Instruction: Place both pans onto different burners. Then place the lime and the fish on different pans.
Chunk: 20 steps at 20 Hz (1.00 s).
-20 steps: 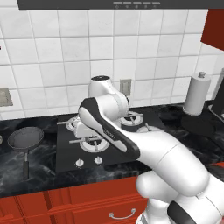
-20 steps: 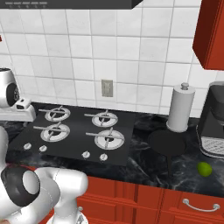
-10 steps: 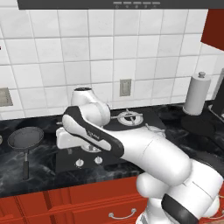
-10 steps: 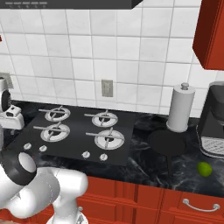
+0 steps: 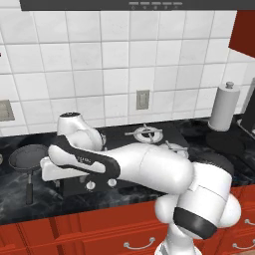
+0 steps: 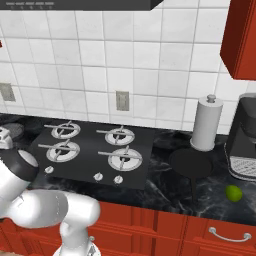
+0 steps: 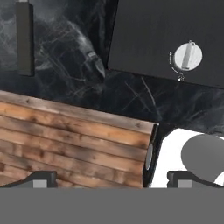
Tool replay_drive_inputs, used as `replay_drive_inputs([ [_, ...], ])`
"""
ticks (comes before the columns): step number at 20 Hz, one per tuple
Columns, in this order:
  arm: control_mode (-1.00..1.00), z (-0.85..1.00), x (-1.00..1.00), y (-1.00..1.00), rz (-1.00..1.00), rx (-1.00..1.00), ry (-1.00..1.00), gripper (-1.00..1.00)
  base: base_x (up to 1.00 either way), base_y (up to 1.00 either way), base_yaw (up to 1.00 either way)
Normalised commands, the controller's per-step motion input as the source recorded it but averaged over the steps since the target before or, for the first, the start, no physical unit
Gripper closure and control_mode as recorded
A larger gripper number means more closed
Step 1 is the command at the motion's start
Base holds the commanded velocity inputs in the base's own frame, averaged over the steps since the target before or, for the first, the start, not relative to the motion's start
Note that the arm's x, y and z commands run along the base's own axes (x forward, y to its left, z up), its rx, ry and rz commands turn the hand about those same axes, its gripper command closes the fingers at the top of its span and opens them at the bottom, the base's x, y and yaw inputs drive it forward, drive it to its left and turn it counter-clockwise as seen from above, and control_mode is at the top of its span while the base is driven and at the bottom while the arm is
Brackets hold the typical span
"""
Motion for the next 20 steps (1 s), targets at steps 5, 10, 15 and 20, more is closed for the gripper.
replay_drive_inputs([
  [5, -1.0, -0.2, 0.32, 0.58, 0.0, 0.0, 0.0, -1.0, 0.0, 0.0, 0.0],
  [10, -1.0, -0.15, 0.3, 0.5, 0.0, 0.0, 0.0, -1.0, 0.0, 0.0, 0.0],
  [15, -1.0, -0.23, 0.21, 0.48, 0.0, -0.01, 0.01, -1.0, 0.0, 0.0, 0.0],
  [20, -1.0, -0.16, 0.12, 0.23, 0.0, 0.0, 0.0, -1.0, 0.0, 0.0, 0.0],
])
